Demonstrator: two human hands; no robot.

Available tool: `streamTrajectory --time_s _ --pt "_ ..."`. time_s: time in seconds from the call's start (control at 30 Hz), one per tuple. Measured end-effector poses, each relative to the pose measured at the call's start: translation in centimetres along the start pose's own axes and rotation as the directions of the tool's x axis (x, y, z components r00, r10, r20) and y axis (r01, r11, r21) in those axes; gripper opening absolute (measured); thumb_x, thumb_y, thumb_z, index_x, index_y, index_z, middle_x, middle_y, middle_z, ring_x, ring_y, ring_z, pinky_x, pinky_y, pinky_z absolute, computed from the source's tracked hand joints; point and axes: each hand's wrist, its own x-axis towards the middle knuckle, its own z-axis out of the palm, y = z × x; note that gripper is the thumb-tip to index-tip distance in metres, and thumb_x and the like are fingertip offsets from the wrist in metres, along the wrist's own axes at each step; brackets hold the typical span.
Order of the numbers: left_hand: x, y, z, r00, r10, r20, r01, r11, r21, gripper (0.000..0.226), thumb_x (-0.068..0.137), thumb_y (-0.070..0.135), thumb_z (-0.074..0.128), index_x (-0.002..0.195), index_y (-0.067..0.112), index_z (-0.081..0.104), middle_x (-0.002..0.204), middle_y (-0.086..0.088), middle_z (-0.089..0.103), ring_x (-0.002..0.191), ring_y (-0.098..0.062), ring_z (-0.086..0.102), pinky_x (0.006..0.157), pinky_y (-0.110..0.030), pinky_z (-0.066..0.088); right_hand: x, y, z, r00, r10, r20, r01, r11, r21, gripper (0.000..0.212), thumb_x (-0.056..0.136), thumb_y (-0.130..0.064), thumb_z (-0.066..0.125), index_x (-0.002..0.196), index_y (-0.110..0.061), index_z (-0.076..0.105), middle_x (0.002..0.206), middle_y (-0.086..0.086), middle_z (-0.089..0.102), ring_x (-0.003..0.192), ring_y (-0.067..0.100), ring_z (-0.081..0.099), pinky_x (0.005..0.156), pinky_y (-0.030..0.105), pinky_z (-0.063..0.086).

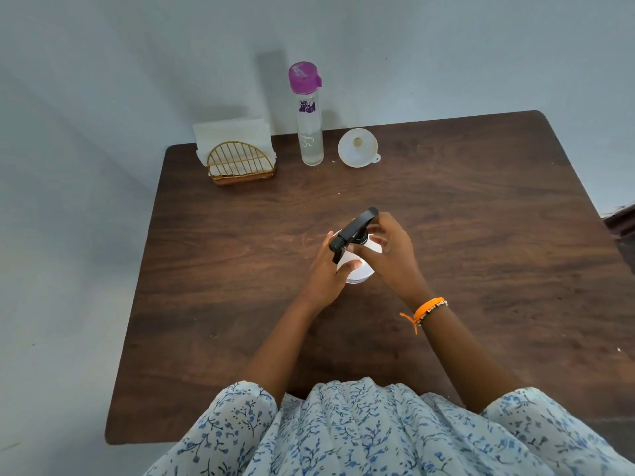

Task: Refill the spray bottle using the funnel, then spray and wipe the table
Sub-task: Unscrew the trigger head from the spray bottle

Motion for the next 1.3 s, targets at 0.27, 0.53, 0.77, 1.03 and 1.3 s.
streamTrajectory --time_s 0.27,0.53,0.77,1.03,1.3 --pt "0.5 -0.5 -0.1 0.989 0.142 0.029 -0.144 0.986 0.085 0.056 0.088 0.013 0.051 0.138 0.032 0.032 0.143 0.002 0.039 0.138 -0.026 0.028 0.109 -0.054 0.028 0.4 1.2 -0.8 0.987 -0.092 0.133 0.101 0.993 -0.059 0.036 0.081 0.002 0.060 0.114 -0.012 0.060 0.111 0.001 0.063 0.108 0.019 0.056 0.097 0.033 0.043" --pt "0.6 -0.6 -0.2 0.991 0.129 0.042 -0.133 0.982 0.137 0.056 0.089 0.012 0.047 0.140 0.028 0.031 0.147 0.006 0.034 0.142 -0.022 0.020 0.111 -0.052 0.027 -0.4 1.2 -0.5 0.995 -0.039 0.087 0.039 0.999 0.001 0.062 0.074 0.008 0.060 0.123 -0.026 0.044 0.125 -0.006 0.053 0.111 0.012 0.053 0.089 0.012 0.039" --pt "0.6 -0.7 -0.1 0.984 0.178 0.033 -0.180 0.976 0.121 0.053 0.088 0.011 0.050 0.137 0.027 0.036 0.139 0.005 0.042 0.136 -0.026 0.031 0.109 -0.053 0.030 -2.3 2.0 0.1 0.995 -0.057 0.084 0.061 0.997 -0.051 0.077 0.065 -0.012 0.079 0.124 -0.029 0.032 0.130 -0.006 0.037 0.117 0.006 0.041 0.091 0.003 0.032" --pt "0.2 -0.1 -0.4 0.989 0.131 0.064 -0.138 0.984 0.114 0.060 0.089 0.038 0.044 0.143 0.018 0.029 0.150 0.000 0.032 0.143 -0.019 0.018 0.117 -0.041 0.018 -1.7 -0.5 1.3 0.983 -0.085 -0.165 0.094 0.994 0.049 0.038 0.079 -0.013 0.069 0.101 -0.036 0.049 0.103 -0.017 0.052 0.105 0.013 0.048 0.086 0.026 0.043" --pt "0.0 0.5 -0.4 0.998 0.049 0.050 -0.054 0.992 0.115 0.055 0.094 0.024 0.050 0.143 0.017 0.027 0.152 0.000 0.028 0.144 -0.019 0.014 0.112 -0.032 0.016 0.8 0.3 -2.5 0.981 -0.081 0.176 0.060 0.991 0.122 0.036 0.075 -0.003 0.073 0.109 -0.008 0.062 0.103 0.007 0.067 0.096 0.022 0.063 0.085 0.037 0.050"
